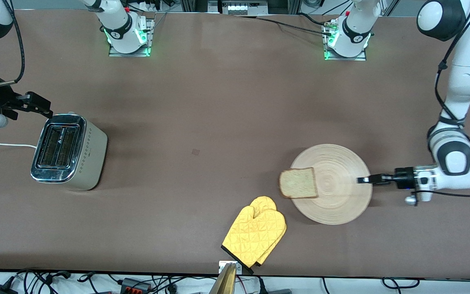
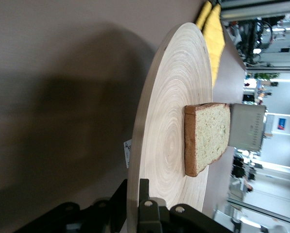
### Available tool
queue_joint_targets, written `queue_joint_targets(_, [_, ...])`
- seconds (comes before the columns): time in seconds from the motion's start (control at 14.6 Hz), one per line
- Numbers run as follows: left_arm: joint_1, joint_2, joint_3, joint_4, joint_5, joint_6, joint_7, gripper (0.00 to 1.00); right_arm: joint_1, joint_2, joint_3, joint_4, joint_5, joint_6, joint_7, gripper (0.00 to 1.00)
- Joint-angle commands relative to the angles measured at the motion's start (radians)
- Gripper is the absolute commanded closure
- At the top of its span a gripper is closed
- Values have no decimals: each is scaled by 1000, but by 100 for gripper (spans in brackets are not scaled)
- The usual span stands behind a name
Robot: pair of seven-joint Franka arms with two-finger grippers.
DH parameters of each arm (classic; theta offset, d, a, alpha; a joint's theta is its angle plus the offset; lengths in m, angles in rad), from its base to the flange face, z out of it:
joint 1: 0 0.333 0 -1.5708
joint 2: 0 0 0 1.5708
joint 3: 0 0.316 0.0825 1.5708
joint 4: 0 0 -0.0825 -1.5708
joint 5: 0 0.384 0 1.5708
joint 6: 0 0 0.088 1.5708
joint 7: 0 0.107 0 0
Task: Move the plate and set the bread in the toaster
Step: 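Push the wooden plate with the left gripper toward the toaster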
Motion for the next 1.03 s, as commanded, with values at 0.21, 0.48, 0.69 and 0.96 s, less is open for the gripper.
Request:
queue_joint_targets(0.21, [-22, -36, -263, -179, -14, 304, -60, 99, -4, 7, -2, 30, -3, -19, 0, 0])
queue_joint_targets(0.48, [-171, -33, -341, -215, -15, 544, -206, 99, -5, 7, -3, 27, -6, -20, -2, 0])
queue_joint_targets(0.69, [-316, -20, -342, -230, -107, 736, -203, 99, -5, 7, -3, 25, -9, -38, 6, 0])
queue_joint_targets(0.96, [-397, -16, -342, -233, -164, 798, -188, 99, -10, 18, -3, 22, -12, -31, 6, 0])
